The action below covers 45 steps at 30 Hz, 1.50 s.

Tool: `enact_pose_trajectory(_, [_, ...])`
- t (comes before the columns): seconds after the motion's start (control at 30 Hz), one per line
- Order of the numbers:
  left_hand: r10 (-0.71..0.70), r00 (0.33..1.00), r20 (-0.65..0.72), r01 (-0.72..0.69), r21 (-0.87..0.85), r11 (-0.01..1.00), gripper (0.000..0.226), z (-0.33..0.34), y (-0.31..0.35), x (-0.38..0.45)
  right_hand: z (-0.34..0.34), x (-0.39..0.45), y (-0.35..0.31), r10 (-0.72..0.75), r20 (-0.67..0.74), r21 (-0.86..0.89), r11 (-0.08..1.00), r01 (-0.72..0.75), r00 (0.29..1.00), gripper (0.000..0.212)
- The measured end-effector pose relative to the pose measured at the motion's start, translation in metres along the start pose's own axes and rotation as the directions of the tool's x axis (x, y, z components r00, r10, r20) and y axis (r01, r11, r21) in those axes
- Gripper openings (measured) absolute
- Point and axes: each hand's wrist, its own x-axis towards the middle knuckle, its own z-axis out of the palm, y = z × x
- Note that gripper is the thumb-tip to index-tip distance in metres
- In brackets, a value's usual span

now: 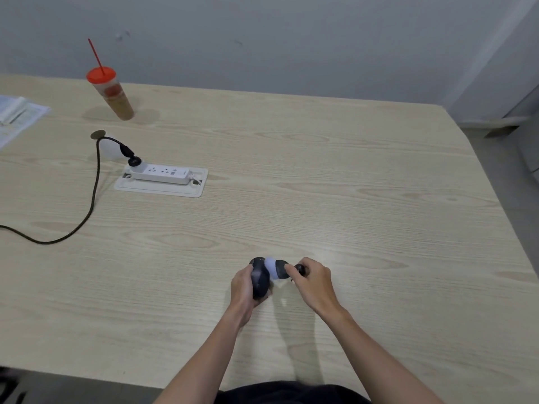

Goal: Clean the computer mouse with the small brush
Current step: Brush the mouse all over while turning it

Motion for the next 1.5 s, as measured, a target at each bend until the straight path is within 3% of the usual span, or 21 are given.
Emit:
enact_pose_trajectory(0.1, [0.063,0.998,0.019,-0.064,0.099,0.993,0.036,-0.006,-0.003,0.001,0.001,0.002,-0.001,-0.006,0.034,-0.134,0.991,0.010,0.999,0.041])
enact_pose_trajectory(0.2, [0.132,0.991,0.008,-0.131,0.215,0.968,0.030,-0.010,-0.005,-0.001,-0.001,0.004,0.001,0.025,-0.029,-0.308,0.951,-0.033,0.999,0.039])
enact_pose_trajectory(0.3, [0.168,0.985,0.027,-0.168,0.308,0.937,0.026,-0.010,-0.003,-0.002,-0.002,0.006,0.003,0.023,-0.061,-0.238,0.970,-0.037,0.998,0.040])
enact_pose_trajectory(0.4, [0.172,0.984,0.052,-0.179,0.345,0.921,0.022,-0.010,-0.003,-0.001,-0.001,0.005,0.004,-0.010,0.041,-0.124,0.992,0.015,0.999,0.041])
enact_pose_trajectory(0.47, [0.164,0.985,0.056,-0.173,0.344,0.923,0.020,-0.010,-0.003,0.000,0.000,0.005,0.005,-0.008,0.056,-0.230,0.973,0.021,0.998,0.039])
enact_pose_trajectory(0.57, [0.130,0.990,0.054,-0.140,0.311,0.940,0.018,-0.009,-0.002,0.002,-0.001,0.005,0.005,0.003,-0.042,-0.378,0.925,-0.019,0.999,0.039])
enact_pose_trajectory(0.63, [0.096,0.994,0.046,-0.104,0.255,0.961,0.015,-0.009,0.000,0.003,-0.001,0.006,0.006,-0.014,-0.059,-0.288,0.958,-0.003,0.998,0.042])
enact_pose_trajectory(0.77, [0.072,0.997,0.030,-0.077,0.205,0.976,0.019,-0.009,0.001,0.009,0.001,-0.002,0.006,-0.095,0.099,-0.068,0.992,0.102,0.991,0.044])
enact_pose_trajectory(0.87, [0.036,0.999,0.007,-0.036,0.167,0.985,0.022,-0.009,0.002,0.012,0.006,-0.004,0.010,-0.074,0.107,-0.171,0.981,0.091,0.992,0.042])
enact_pose_trajectory(0.93, [0.008,1.000,-0.013,-0.006,0.147,0.989,0.021,-0.009,0.004,0.011,0.005,-0.002,0.010,-0.029,0.011,-0.287,0.957,0.031,1.000,0.040])
enact_pose_trajectory(1.0, [0.005,1.000,-0.015,-0.003,0.155,0.988,0.024,-0.009,0.005,0.011,0.002,0.000,0.009,-0.031,-0.058,-0.278,0.960,0.014,0.998,0.040])
enact_pose_trajectory(1.13, [-0.005,1.000,-0.008,0.006,0.159,0.987,0.029,-0.009,0.005,0.012,0.002,-0.001,0.003,-0.132,0.063,-0.203,0.969,0.142,0.989,0.040])
enact_pose_trajectory(1.2, [-0.007,1.000,-0.014,0.009,0.159,0.987,0.029,-0.009,0.006,0.011,0.004,0.000,0.004,-0.140,0.105,-0.312,0.935,0.166,0.985,0.039])
enact_pose_trajectory(1.3, [-0.017,1.000,-0.015,0.019,0.148,0.989,0.026,-0.009,0.009,0.010,0.001,0.005,0.004,-0.075,0.009,-0.450,0.890,0.071,0.997,0.038])
enact_pose_trajectory(1.4, [-0.039,0.999,-0.022,0.041,0.139,0.989,0.026,-0.009,0.010,0.010,-0.002,0.005,0.003,-0.129,-0.012,-0.338,0.934,0.118,0.992,0.040])
enact_pose_trajectory(1.5, [-0.069,0.998,-0.015,0.070,0.150,0.986,0.025,-0.008,0.011,0.010,0.000,-0.003,0.000,-0.272,0.119,-0.239,0.926,0.293,0.955,0.039])
